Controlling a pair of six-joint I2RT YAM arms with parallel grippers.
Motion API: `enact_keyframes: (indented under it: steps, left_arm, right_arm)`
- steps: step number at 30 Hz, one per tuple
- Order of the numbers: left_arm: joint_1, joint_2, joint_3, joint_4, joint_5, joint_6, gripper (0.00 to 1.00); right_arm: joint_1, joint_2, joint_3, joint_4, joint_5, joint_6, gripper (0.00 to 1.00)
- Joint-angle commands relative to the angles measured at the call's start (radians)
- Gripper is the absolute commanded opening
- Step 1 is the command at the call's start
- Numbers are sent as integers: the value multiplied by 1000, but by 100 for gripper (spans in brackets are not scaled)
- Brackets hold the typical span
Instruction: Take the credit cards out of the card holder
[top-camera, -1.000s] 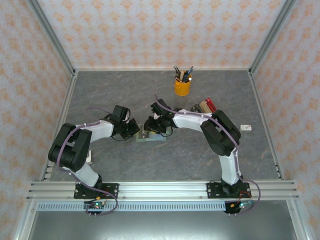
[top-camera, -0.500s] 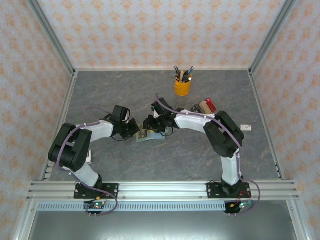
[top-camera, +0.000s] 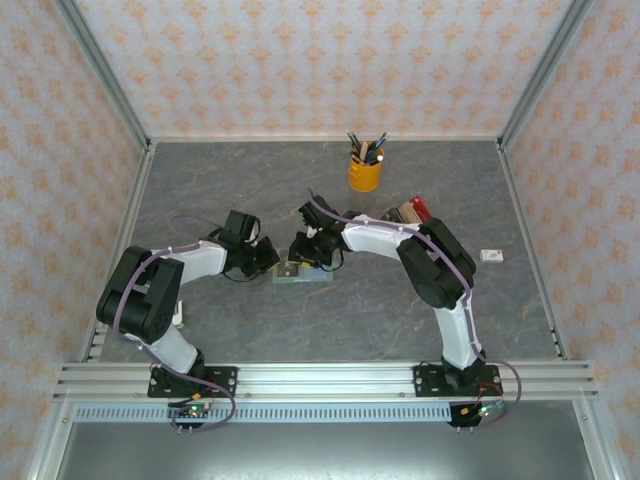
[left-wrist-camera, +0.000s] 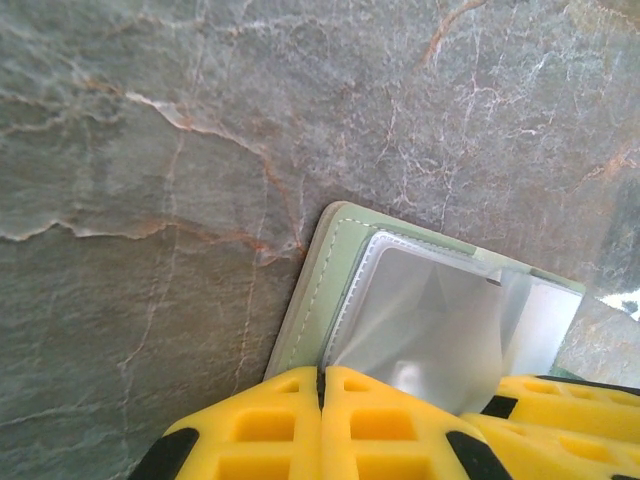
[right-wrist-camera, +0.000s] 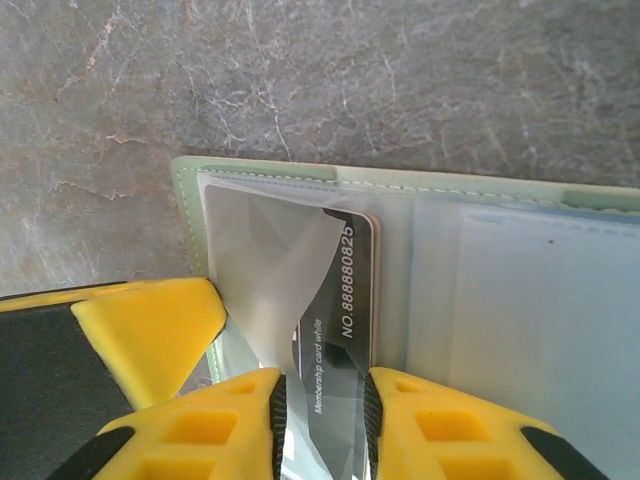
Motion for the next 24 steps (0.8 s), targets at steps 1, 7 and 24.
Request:
enact_keyframes:
  steps: [1, 7, 24]
  left_arm:
    - [-1, 74, -65, -132, -81, 25, 0]
    - [-1, 71, -67, -129, -72, 25, 0]
    - [-1, 68, -63, -132, -74, 26, 0]
  right_arm:
    - [23, 34, 21, 76, -37, -4, 29]
    - [22, 1, -36, 234, -136, -3, 22]
    - [-7, -80, -90, 95, 52, -47, 0]
